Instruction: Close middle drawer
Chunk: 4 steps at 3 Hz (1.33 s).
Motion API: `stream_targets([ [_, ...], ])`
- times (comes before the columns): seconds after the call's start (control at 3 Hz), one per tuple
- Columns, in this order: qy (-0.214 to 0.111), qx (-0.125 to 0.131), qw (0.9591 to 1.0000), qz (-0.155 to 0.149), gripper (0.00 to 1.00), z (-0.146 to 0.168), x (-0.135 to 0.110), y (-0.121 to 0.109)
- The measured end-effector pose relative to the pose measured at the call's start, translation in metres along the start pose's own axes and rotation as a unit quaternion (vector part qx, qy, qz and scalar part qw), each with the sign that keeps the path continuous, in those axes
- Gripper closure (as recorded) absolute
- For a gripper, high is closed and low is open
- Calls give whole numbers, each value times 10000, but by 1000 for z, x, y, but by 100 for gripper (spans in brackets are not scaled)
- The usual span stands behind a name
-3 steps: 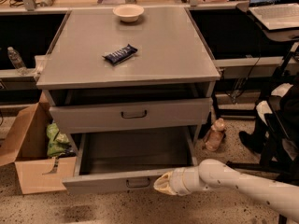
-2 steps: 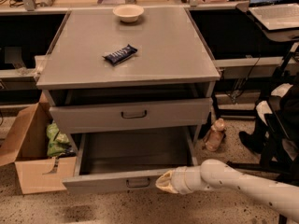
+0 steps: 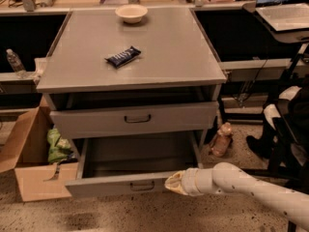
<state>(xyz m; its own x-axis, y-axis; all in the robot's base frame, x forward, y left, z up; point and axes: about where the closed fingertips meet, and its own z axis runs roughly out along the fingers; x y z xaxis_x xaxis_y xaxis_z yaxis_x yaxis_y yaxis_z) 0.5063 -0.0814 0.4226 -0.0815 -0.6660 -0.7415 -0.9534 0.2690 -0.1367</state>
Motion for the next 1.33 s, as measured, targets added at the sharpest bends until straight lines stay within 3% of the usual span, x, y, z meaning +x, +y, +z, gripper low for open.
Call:
stream_targets([
  [1.33,-161,96,9998,-112,100,4,0,-18],
])
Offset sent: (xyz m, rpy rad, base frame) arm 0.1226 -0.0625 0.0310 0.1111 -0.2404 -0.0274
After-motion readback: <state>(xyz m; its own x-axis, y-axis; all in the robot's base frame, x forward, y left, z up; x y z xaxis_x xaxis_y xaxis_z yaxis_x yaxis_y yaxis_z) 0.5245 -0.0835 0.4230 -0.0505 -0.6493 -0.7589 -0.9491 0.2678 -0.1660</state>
